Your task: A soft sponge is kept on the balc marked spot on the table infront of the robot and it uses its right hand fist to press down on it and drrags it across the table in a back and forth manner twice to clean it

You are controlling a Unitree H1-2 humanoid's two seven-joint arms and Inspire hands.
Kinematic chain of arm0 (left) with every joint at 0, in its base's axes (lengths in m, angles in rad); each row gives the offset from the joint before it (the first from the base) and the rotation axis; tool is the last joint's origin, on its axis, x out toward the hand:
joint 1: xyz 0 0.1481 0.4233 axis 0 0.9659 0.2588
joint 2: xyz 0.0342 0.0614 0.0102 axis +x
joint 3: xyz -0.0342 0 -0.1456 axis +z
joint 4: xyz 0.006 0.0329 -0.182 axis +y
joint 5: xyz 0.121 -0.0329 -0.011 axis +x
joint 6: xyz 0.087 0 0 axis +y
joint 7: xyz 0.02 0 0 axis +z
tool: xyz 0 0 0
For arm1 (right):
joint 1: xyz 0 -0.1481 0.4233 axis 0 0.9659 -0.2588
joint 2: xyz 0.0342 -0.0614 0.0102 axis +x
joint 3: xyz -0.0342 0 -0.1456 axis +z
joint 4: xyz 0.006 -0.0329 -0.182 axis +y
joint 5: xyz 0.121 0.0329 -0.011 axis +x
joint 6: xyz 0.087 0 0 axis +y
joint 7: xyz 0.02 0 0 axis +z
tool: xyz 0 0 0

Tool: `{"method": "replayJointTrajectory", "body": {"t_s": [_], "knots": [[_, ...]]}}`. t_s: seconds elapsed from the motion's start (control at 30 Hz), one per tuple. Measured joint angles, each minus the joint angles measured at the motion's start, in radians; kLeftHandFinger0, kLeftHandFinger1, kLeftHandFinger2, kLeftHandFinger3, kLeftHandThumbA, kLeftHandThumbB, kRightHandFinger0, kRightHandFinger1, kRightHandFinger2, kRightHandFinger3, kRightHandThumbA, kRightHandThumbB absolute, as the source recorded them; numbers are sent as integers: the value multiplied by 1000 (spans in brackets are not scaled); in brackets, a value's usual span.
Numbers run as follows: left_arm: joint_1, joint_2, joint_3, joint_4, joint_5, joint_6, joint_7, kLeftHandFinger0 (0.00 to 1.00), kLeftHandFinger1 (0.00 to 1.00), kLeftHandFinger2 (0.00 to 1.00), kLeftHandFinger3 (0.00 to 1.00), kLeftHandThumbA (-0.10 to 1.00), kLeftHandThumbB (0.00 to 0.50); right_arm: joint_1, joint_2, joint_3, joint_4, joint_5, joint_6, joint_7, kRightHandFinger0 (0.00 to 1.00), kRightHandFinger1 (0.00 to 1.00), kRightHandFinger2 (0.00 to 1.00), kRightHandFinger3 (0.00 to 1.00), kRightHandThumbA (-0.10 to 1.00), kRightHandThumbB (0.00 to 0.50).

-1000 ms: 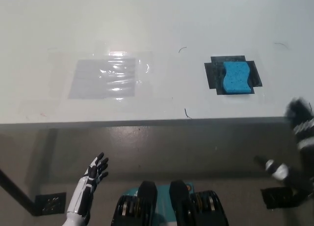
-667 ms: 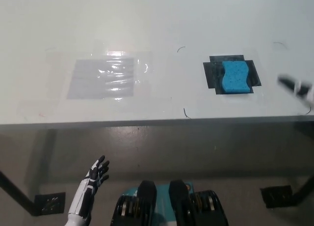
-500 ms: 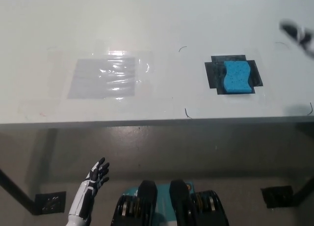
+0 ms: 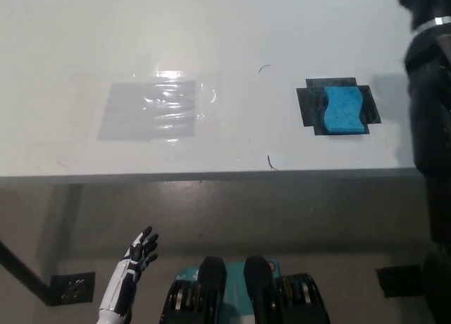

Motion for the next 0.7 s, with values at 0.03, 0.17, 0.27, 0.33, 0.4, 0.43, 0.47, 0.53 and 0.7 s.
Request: {"method": "replayJointTrajectory", "body": {"t_s": [0.03,0.17,0.27,0.33,0.4,0.43,0.47,0.53,0.7], "knots": [[0,0,-1,0,0,0,0,1000,1000,1000,1000,1000,405,-13,2,0,67,-4,-11,-4,0,0,0,0,1000,180],[0,-1,-5,0,1,-1,0,1000,1000,1000,1000,1000,409,-59,6,-4,287,-15,-49,-18,0,0,0,0,1000,162],[0,-1,-8,0,4,-1,0,1000,1000,1000,1000,1000,414,-85,6,-8,445,-15,-81,-25,0,0,0,0,1000,149],[0,0,-11,-1,7,-1,1,1000,1000,1000,1000,1000,411,-95,6,-9,546,-16,-106,-29,0,0,0,0,1000,180],[0,-1,-15,-5,10,-3,1,1000,1000,1000,1000,1000,407,-98,8,-24,653,-14,-139,-39,0,0,0,0,1000,279],[0,-1,-16,-8,11,-4,1,1000,1000,1000,1000,1000,412,-97,8,-29,694,-14,-152,-41,0,0,0,0,1000,284],[0,0,-17,-12,12,-6,1,1000,1000,1000,1000,1000,413,-93,9,-33,735,-14,-167,-42,0,0,0,0,1000,276],[0,0,-18,-13,17,-10,2,1000,1000,1000,1000,1000,413,-88,10,-43,785,-12,-184,-40,0,0,0,0,1000,257],[0,0,-22,-14,27,-14,2,1000,1000,1000,1000,1000,405,-50,12,-75,853,-8,-202,-40,0,0,0,42,1000,207]]}}
